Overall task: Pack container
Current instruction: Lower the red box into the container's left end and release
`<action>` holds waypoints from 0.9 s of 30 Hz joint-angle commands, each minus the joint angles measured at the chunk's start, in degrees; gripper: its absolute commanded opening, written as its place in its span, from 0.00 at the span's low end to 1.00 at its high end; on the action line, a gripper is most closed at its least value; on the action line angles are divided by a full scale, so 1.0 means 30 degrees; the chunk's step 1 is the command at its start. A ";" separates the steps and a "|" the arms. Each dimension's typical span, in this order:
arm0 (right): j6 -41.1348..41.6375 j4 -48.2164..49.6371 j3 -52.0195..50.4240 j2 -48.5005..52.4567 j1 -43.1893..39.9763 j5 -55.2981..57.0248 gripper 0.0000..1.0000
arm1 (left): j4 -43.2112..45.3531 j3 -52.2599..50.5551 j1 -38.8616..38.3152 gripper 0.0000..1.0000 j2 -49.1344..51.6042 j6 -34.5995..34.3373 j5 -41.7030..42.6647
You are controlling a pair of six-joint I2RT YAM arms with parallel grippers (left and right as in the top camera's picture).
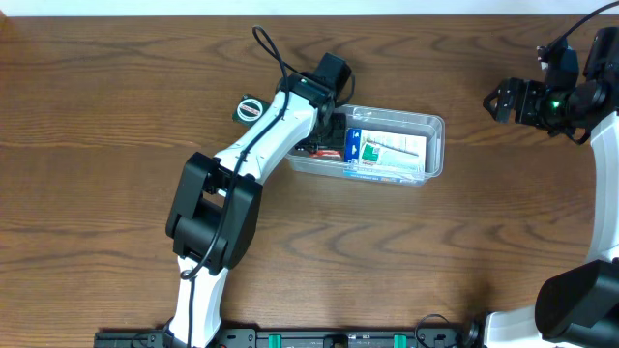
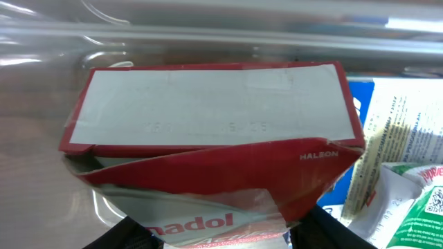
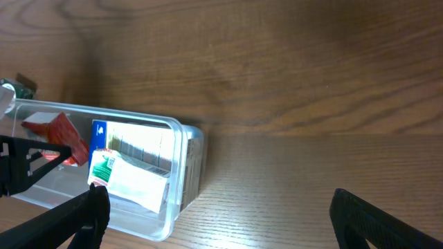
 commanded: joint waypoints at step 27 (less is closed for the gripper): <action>0.0117 -0.0022 0.0233 -0.0219 -0.0058 -0.0080 0.99 | 0.0444 0.0102 -0.0605 0.66 -0.0036 -0.0095 -0.0160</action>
